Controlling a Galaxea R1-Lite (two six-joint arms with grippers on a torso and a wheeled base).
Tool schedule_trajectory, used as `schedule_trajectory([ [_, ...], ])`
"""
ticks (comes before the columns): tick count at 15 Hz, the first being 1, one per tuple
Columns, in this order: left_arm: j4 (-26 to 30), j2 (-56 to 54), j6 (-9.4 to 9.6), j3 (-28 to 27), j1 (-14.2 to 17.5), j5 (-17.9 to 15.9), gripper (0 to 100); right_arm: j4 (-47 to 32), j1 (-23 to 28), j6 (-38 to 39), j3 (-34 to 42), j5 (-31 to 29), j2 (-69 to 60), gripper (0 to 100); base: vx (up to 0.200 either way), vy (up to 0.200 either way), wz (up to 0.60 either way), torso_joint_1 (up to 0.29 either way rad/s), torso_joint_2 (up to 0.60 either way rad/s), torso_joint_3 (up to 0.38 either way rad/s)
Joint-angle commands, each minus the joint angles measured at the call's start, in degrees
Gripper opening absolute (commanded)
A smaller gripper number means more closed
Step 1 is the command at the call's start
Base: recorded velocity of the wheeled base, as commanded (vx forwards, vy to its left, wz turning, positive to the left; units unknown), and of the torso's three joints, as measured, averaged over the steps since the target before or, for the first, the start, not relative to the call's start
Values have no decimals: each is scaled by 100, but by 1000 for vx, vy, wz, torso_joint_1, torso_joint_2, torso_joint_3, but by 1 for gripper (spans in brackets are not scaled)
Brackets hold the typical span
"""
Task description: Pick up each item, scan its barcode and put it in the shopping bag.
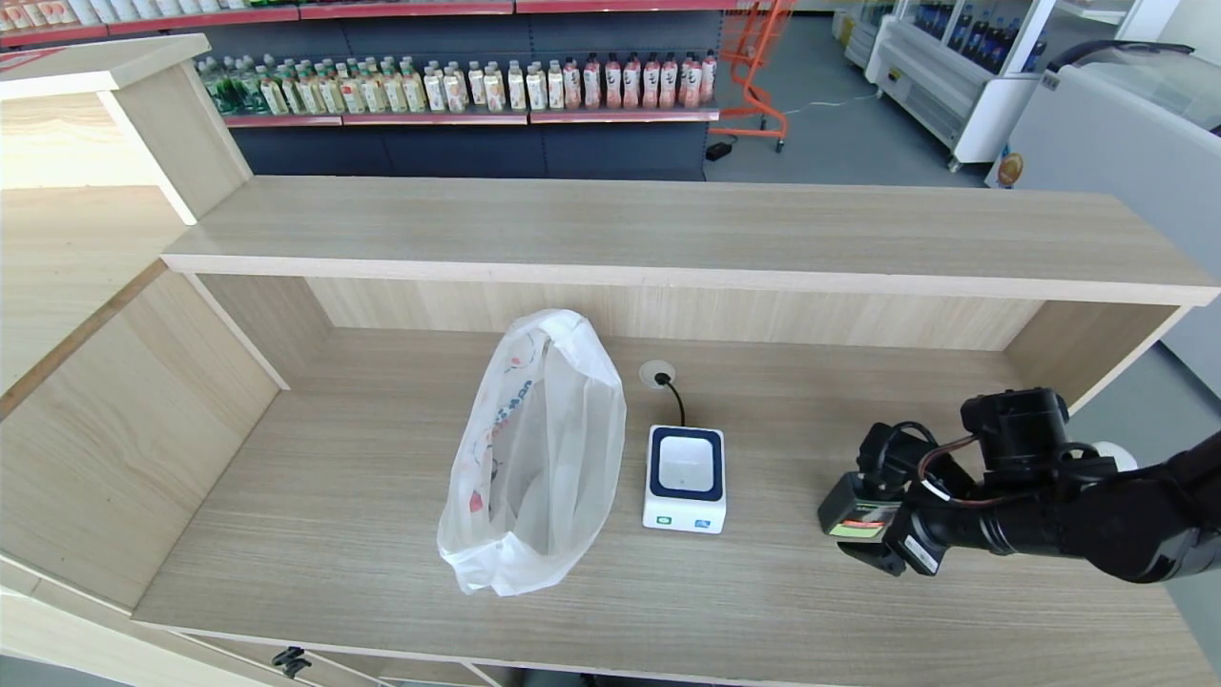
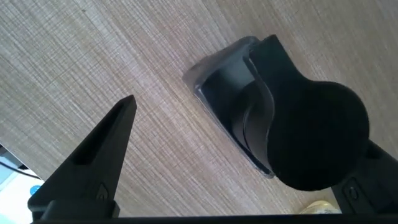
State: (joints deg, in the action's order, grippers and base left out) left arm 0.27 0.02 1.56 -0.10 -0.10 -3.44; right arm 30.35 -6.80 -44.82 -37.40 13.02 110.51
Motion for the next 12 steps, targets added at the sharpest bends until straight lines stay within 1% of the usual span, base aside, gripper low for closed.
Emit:
schedule_trajectory([
  [1, 0, -2, -7, 1, 1, 1, 100, 102, -58, 9, -57, -1, 252, 100, 0, 0, 0, 0, 0, 0],
  [5, 0, -2, 2, 1, 1, 1, 100, 181, -111, 88, -180, 8, 375, 100, 0, 0, 0, 0, 0, 0],
  [6, 0, -2, 2, 1, 1, 1, 100, 190, -111, 106, -197, 131, 393, 100, 0, 0, 0, 0, 0, 0],
  [7, 0, -2, 2, 1, 1, 1, 100, 190, -111, 106, -233, 192, 384, 0, 0, 0, 0, 0, 0, 0],
  [10, 0, -2, 2, 1, 1, 1, 100, 190, -111, 106, -312, 201, 357, 0, 0, 0, 0, 0, 0, 0],
  [12, 0, -2, -7, 1, 1, 1, 100, 181, -111, 106, -250, 201, 120, 0, 0, 0, 0, 0, 0, 0],
])
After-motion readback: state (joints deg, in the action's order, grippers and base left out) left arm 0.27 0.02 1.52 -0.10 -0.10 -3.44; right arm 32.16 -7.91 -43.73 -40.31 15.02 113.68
